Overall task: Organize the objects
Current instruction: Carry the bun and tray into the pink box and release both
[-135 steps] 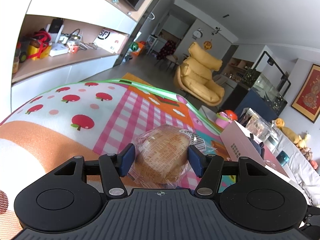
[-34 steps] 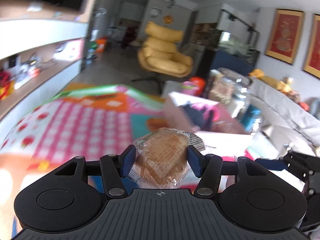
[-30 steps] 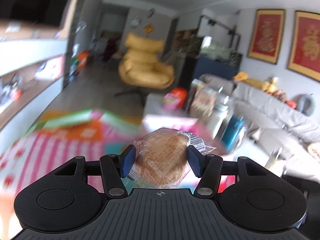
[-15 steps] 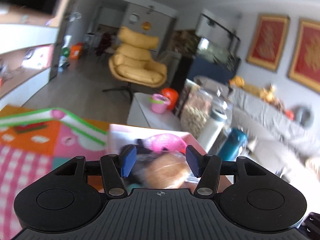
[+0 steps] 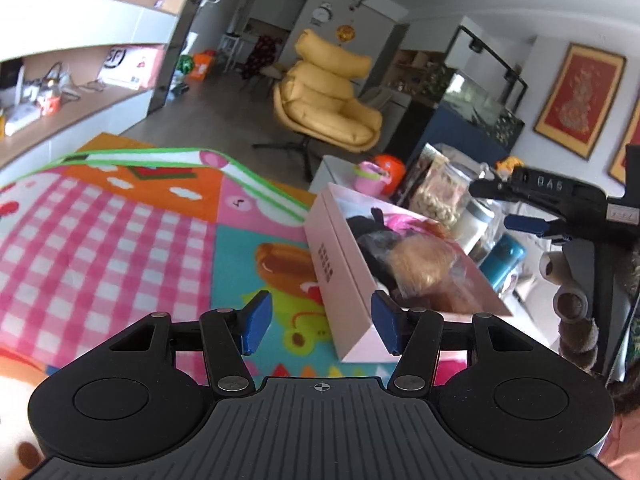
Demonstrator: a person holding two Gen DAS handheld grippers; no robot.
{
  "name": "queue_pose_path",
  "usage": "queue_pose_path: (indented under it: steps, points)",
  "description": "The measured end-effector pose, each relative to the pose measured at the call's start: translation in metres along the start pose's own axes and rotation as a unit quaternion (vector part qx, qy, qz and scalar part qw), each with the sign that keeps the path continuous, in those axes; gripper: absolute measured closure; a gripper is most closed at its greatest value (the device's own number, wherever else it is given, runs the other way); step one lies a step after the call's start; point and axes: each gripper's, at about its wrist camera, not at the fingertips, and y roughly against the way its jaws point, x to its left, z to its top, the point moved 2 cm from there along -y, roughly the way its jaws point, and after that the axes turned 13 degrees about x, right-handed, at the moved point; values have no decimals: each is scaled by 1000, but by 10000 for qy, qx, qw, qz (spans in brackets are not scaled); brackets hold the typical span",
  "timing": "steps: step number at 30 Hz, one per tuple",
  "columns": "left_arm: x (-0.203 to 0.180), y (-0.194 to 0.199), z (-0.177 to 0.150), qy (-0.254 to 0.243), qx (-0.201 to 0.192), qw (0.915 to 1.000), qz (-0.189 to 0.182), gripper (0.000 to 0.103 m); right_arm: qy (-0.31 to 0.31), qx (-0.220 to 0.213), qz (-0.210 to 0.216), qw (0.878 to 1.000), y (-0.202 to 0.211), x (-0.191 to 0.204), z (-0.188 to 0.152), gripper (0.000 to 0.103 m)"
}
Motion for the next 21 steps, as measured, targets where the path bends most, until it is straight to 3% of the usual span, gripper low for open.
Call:
queue_pose_path:
  steps: [3,7,11,14,17,19,21]
  points:
    - [-1,-2,-3,-8,51,9999,-126,44,-48,-63,-214,9997,10,-19,-31,15]
    - [-15,-15,-2,-28,74,9994,-334,44,145,194,-400,9989,21,-39,-76,15]
    - [-35,-25,1,-117,55,9997,-197,44,549,283,-621,9962,32,-43,-111,15]
    - [-46,-27,-2,-304,59,9995,65,44,600,341,-525,9962,39,-44,-126,15]
    - [-55,-24,-10,-614,47,9972,432,44,417,529,-149,9976,40,-39,-134,14]
    - [-61,-20,-20,-830,-3,9935,780,44,361,600,-2,9975,37,-27,-142,4]
    - [-63,-19,-33,-913,47,9896,1111,44,392,563,-174,9975,35,-13,-149,0]
